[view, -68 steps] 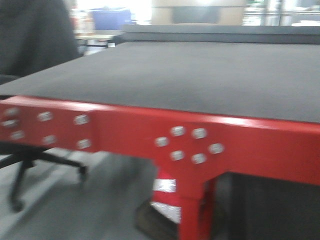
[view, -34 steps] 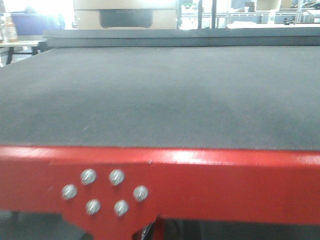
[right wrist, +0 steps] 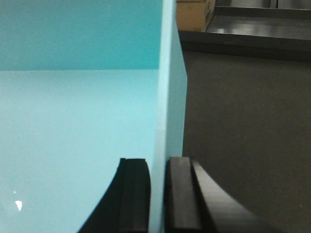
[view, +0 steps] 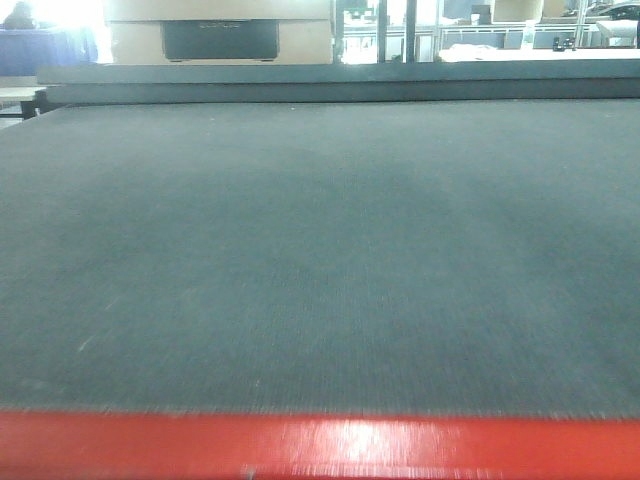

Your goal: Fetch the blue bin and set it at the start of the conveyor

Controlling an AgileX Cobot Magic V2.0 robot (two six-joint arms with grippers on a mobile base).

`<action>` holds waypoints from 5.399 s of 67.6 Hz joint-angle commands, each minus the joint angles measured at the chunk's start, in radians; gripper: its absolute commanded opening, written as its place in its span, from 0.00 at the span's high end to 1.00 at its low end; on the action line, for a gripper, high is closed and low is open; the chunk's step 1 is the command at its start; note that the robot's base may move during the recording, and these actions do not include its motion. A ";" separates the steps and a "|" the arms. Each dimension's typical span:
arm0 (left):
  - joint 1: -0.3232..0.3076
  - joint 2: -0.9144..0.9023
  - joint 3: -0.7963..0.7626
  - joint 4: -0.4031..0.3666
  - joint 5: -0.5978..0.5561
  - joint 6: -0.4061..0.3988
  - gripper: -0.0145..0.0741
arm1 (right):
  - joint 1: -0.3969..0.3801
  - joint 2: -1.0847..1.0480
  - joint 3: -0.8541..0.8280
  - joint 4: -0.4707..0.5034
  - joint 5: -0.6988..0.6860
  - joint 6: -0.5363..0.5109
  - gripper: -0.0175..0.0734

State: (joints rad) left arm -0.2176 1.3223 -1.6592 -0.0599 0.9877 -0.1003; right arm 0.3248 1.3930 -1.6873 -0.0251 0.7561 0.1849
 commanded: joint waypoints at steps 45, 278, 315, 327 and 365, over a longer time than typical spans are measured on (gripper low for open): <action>0.000 -0.010 -0.009 0.006 -0.019 0.011 0.96 | -0.004 -0.016 -0.009 0.003 -0.071 -0.002 0.98; 0.237 -0.492 0.910 0.147 -0.436 0.020 0.96 | -0.238 -0.252 0.717 -0.074 -0.163 -0.002 0.99; 0.234 -1.001 1.181 0.197 -0.564 0.020 0.96 | -0.236 -0.896 1.214 -0.140 -0.537 -0.002 0.99; 0.234 -1.090 1.181 0.197 -0.564 0.020 0.96 | -0.236 -1.030 1.214 -0.140 -0.599 -0.002 0.99; 0.234 -1.116 1.181 0.197 -0.564 0.020 0.96 | -0.236 -1.039 1.214 -0.138 -0.608 -0.002 0.99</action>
State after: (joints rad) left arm 0.0121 0.2109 -0.4827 0.1358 0.4413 -0.0797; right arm 0.0915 0.3584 -0.4760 -0.1532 0.1731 0.1888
